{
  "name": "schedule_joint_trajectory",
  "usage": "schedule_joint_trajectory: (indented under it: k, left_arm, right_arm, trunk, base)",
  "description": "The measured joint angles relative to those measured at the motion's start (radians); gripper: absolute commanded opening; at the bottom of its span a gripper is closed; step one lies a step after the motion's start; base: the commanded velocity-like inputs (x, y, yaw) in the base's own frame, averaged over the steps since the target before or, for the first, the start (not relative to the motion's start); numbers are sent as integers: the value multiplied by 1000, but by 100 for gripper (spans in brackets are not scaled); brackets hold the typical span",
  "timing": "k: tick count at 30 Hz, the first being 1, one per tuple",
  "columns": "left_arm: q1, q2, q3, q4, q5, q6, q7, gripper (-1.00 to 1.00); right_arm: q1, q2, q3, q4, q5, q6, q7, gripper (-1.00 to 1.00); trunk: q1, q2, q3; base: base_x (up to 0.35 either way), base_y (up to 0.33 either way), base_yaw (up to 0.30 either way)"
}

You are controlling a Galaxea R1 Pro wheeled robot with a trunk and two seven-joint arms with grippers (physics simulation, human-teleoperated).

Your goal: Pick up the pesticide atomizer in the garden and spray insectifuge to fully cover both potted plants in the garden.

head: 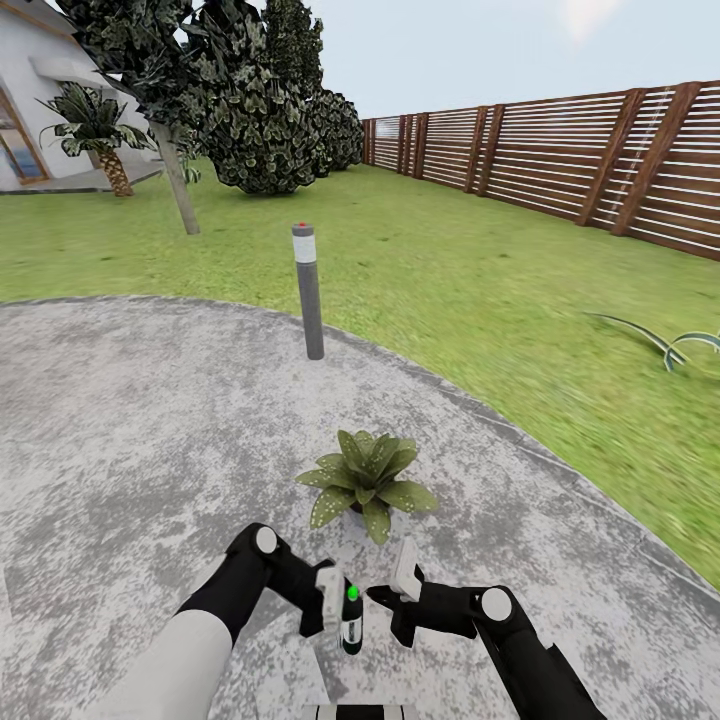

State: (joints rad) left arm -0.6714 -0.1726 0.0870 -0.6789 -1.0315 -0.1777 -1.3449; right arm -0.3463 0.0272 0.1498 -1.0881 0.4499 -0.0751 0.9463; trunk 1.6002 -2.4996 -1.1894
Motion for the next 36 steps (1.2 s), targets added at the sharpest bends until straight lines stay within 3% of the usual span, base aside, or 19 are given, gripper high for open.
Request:
schedule_joint_trajectory:
  k: [2,5,8,11,25,27,33,36]
  left_arm:
    - [0,0,-1,0,30,-1,-1,-100]
    - [0,0,-5,0,36,-1,-1,-100]
    - [0,-1,-46,4,50,0,-1,-100]
    - [0,-1,-55,5,78,1,0,-100]
    - [1,6,-53,4,86,0,8,-100]
    - [3,44,-52,5,87,0,8,-100]
    - [41,209,-50,58,87,-4,9,-100]
    - [63,278,-47,63,93,-45,12,-100]
  right_arm:
    - [0,0,0,0,0,0,0,-100]
    - [0,0,0,0,0,0,0,-100]
    - [0,0,0,-1,0,0,0,-100]
    - [0,0,0,-2,0,0,0,-100]
    - [0,0,0,-1,1,0,0,-100]
    - [0,0,-1,0,3,0,0,-100]
    - [0,-1,-3,4,5,-1,-2,-100]
    - [0,-5,-6,7,6,-1,-5,-100]
  trunk:
    - [0,0,0]
    - [0,0,0]
    - [0,0,0]
    - [0,0,0]
    - [0,0,0]
    - [0,0,0]
    - [0,0,0]
    - [0,0,0]
  base:
    - [0,0,0]
    - [0,0,0]
    - [0,0,0]
    - [0,0,0]
    - [0,0,0]
    - [0,0,0]
    - [0,0,0]
    - [0,0,0]
